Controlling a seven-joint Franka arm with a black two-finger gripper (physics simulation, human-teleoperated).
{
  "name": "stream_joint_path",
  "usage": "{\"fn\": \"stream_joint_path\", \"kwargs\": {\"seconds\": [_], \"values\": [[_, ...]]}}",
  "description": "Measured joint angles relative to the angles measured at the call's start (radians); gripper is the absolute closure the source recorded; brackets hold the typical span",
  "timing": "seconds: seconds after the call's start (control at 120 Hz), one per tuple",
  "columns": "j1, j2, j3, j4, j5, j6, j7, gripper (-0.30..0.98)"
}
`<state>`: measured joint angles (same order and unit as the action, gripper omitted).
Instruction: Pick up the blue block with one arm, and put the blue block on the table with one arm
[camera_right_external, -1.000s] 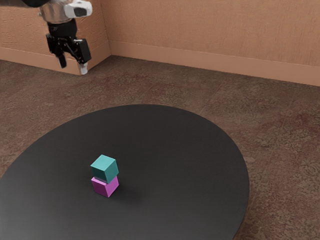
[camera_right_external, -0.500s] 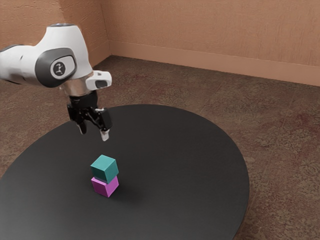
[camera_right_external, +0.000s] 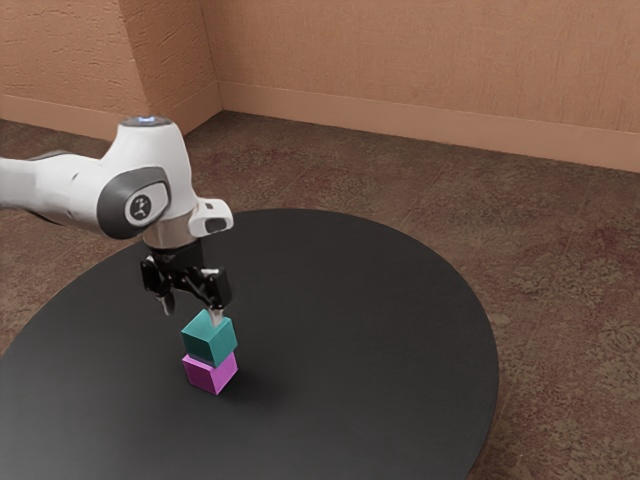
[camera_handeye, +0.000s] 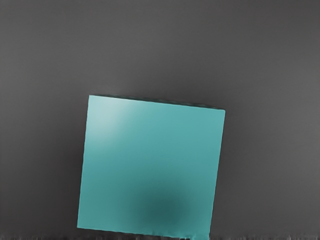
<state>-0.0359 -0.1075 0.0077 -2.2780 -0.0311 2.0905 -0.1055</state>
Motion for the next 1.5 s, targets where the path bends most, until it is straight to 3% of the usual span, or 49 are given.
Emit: {"fn": "stream_joint_path", "kwargs": {"seconds": [0.142,0.658,0.875,0.983,1.058,1.167,1.317,1.5], "values": [[0.001,0.018,0.001,0.000,-0.001,-0.015,0.004,0.00],[0.003,0.171,0.010,0.001,-0.027,0.142,0.015,0.01],[0.007,0.164,0.012,0.003,-0.028,0.155,0.016,0.32],[0.008,0.107,0.010,0.013,-0.015,0.139,0.012,0.38],[-0.019,0.104,0.036,0.074,-0.008,0.114,0.017,0.39],[-0.082,0.193,0.119,0.236,-0.002,0.042,0.038,0.40],[0.061,0.379,0.162,0.415,-0.007,-0.037,0.087,0.40],[0.093,0.477,0.165,0.463,-0.024,-0.072,0.146,0.40]]}}
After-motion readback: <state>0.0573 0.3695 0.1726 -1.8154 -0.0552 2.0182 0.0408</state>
